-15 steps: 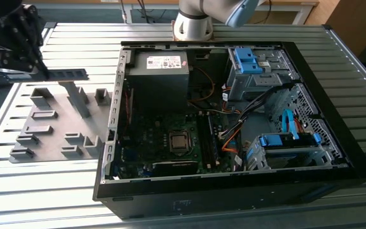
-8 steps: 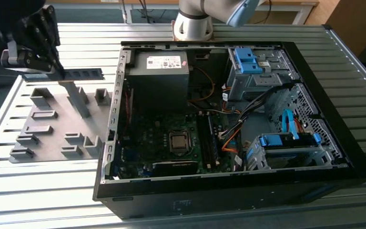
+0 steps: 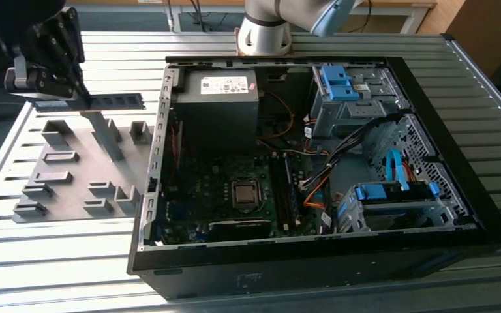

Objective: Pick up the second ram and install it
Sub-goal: 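Pick up the second ram and move it above second insertion slot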

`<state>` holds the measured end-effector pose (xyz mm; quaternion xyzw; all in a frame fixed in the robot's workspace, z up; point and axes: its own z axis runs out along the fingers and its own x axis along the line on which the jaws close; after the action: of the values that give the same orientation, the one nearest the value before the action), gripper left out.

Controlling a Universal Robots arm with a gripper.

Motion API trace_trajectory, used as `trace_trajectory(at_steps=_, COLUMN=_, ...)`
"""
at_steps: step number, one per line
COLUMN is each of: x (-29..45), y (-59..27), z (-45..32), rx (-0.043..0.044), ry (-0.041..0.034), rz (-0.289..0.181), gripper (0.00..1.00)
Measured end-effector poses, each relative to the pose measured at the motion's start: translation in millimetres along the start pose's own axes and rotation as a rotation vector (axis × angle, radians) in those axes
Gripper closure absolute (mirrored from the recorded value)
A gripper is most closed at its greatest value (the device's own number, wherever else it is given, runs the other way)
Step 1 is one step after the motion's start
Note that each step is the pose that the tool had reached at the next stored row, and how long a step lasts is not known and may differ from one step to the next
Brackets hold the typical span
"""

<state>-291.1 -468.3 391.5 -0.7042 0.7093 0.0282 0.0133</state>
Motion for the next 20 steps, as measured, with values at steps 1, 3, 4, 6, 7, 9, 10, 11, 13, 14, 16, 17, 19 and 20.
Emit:
trace_trajectory(at_steps=1, x=0.0, y=-0.7, z=0.0, rx=0.0000, ry=0.0000, rz=0.000, gripper=0.86)
trace_trajectory(at_steps=3, x=0.0, y=-2.7, z=0.0, rx=0.0000, ry=0.0000, rz=0.000, gripper=0.86)
trace_trajectory(at_steps=4, x=0.0, y=-4.0, z=-0.1, rx=0.0000, ry=0.0000, rz=0.000, gripper=0.86)
trace_trajectory(at_steps=6, x=0.0, y=-6.9, z=-0.1, rx=0.0000, ry=0.0000, rz=0.000, gripper=0.86)
trace_trajectory(at_steps=7, x=0.0, y=-8.4, z=-0.2, rx=0.0000, ry=0.0000, rz=0.000, gripper=0.86)
trace_trajectory(at_steps=9, x=-0.1, y=-12.2, z=-0.2, rx=0.0000, ry=0.0000, rz=0.000, gripper=0.86)
trace_trajectory(at_steps=10, x=-0.1, y=-14.5, z=-0.2, rx=0.0001, ry=-0.0001, rz=0.000, gripper=0.86)
trace_trajectory(at_steps=11, x=-0.1, y=-16.9, z=-0.3, rx=0.0000, ry=-0.0001, rz=0.000, gripper=0.86)
trace_trajectory(at_steps=13, x=-0.2, y=-21.7, z=-0.4, rx=0.0001, ry=0.0000, rz=0.000, gripper=0.86)
trace_trajectory(at_steps=14, x=-0.2, y=-24.3, z=-0.5, rx=0.0001, ry=0.0000, rz=0.000, gripper=0.86)
trace_trajectory(at_steps=16, x=-0.2, y=-29.6, z=-0.6, rx=0.0000, ry=0.0000, rz=0.000, gripper=0.86)
trace_trajectory(at_steps=17, x=-0.2, y=-32.5, z=-0.7, rx=0.0000, ry=0.0000, rz=0.000, gripper=0.86)
trace_trajectory(at_steps=19, x=-0.3, y=-38.3, z=-0.8, rx=0.0001, ry=0.0000, rz=0.000, gripper=0.86)
trace_trajectory(at_steps=20, x=-0.3, y=-41.1, z=-0.8, rx=0.0000, ry=0.0000, rz=0.000, gripper=0.86)
